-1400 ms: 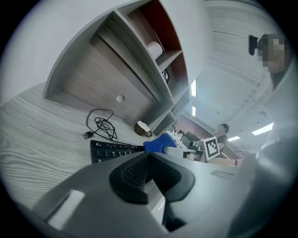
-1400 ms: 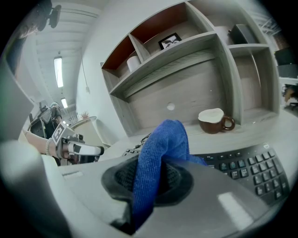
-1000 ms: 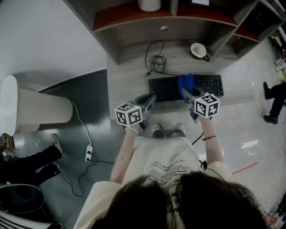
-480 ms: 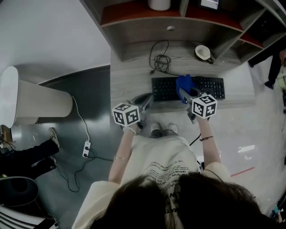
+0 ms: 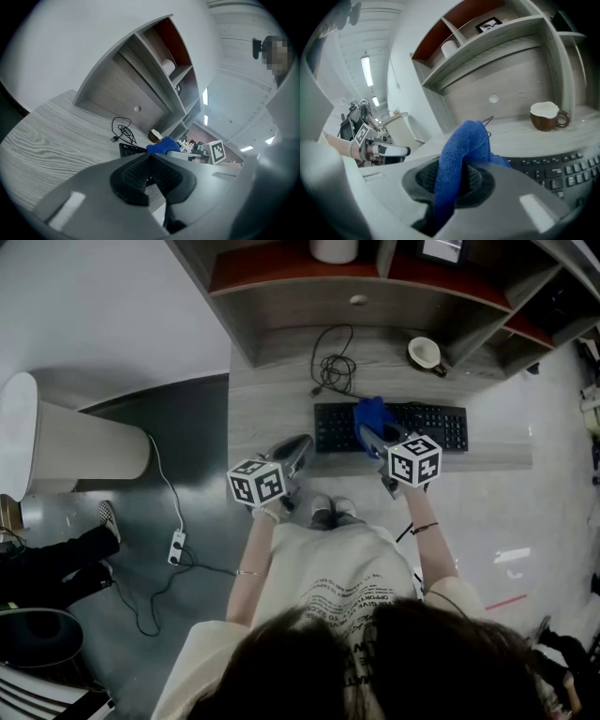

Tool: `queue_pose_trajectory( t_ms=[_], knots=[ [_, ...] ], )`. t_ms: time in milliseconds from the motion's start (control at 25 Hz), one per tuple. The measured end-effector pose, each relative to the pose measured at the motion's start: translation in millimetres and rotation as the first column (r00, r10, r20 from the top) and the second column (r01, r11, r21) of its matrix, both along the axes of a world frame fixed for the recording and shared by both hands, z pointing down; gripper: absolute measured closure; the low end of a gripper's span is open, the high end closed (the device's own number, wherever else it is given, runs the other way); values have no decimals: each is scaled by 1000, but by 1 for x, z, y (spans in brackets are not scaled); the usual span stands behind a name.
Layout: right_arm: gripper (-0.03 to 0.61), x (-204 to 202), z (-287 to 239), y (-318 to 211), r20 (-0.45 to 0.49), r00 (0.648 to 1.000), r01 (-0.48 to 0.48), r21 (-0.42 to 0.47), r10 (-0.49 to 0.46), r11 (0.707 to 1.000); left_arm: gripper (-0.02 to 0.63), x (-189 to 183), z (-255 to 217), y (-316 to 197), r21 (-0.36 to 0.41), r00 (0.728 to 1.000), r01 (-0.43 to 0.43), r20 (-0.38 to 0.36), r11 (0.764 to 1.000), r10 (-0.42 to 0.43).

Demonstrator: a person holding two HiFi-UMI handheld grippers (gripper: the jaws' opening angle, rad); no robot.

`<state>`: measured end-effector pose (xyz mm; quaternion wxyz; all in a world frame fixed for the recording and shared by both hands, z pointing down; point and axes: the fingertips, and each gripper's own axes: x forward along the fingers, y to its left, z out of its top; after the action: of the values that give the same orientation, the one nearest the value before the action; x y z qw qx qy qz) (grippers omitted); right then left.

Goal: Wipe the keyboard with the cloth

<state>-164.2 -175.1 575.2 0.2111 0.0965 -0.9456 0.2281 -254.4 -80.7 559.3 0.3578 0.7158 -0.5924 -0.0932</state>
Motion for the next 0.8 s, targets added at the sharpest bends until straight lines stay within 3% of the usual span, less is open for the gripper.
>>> queue_pose_trajectory(
  t_ms=[800],
  knots=[
    [526,-39,-2,16,25,991,133,-29,-132,991,617,-13,0,17,-19,995,104,4,994,-104]
  ],
)
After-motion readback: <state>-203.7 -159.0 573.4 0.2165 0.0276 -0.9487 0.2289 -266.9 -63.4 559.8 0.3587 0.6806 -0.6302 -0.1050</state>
